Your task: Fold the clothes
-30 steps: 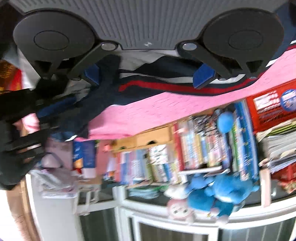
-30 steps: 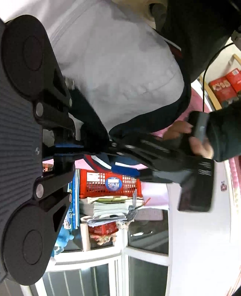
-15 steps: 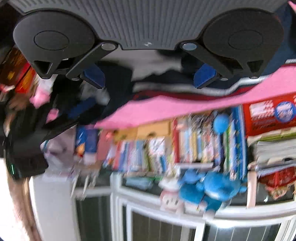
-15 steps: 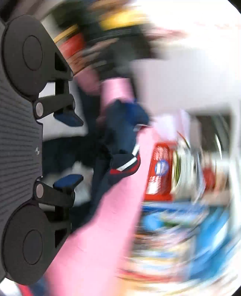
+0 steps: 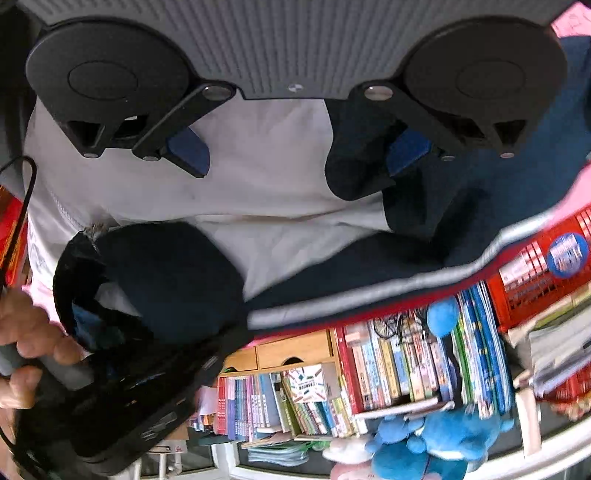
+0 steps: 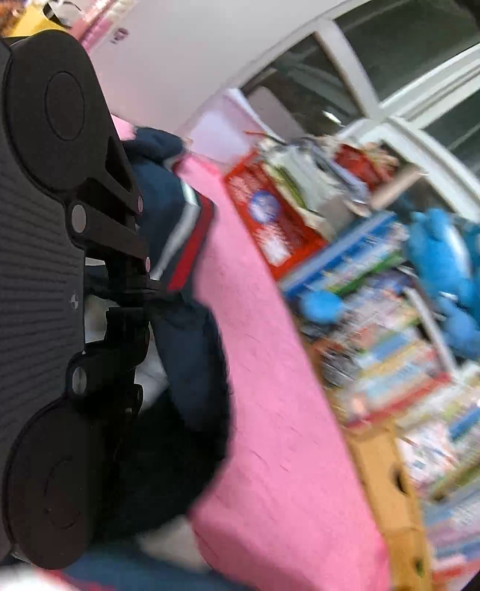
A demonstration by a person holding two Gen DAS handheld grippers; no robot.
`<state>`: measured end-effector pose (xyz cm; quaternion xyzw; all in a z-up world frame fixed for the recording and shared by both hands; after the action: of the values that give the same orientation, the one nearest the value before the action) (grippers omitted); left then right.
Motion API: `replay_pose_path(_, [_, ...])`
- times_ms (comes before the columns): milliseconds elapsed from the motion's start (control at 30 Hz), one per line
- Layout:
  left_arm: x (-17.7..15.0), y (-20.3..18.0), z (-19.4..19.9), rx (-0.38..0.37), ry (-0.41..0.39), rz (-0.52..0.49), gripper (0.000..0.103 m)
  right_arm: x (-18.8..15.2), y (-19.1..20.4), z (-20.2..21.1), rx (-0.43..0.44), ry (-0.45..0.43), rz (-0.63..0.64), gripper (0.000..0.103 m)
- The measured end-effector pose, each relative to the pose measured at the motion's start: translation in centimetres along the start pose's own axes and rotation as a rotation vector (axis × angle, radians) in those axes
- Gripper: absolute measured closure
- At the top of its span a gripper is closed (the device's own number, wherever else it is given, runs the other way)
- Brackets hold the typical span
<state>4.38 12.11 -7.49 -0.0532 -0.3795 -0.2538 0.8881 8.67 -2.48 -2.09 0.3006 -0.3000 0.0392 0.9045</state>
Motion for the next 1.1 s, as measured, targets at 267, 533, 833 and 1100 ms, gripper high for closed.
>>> replay_pose_path(267, [-0.1, 0.3, -0.1, -0.012, 0.025, 0.027, 0.0, 5.4, -4.4, 9.1, -0.016, -0.236, -0.056, 0.097])
replay_pose_path(533, [0.6, 0.7, 2.0, 0.039, -0.053, 0.046, 0.0, 0.2, -3.9, 9.6, -0.068, -0.098, 0.255, 0.054])
replay_pose_path(833, [6.1, -1.1, 6.4, -0.125, -0.262, 0.119, 0.0, -6.7, -5.7, 9.1, -0.201, 0.066, 0.389, 0.071])
replay_pose_path(1100, [10.8, -9.8, 7.2, -0.204, -0.346, -0.117, 0.0, -4.0, -3.4, 11.5, -0.336, -0.211, 0.52, 0.095])
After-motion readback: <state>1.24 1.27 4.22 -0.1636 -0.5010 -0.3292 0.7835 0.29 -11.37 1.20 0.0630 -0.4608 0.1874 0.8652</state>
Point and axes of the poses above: each gripper's, at about its wrist camera, not at the fingertips, and z roughly against the way its jaws point, y to its left, x to its top, the point moved 9 cm from there along -z, roughly the way its jaws point, and after that the axes turned 13 degrees about y, right-handed, at the moved point
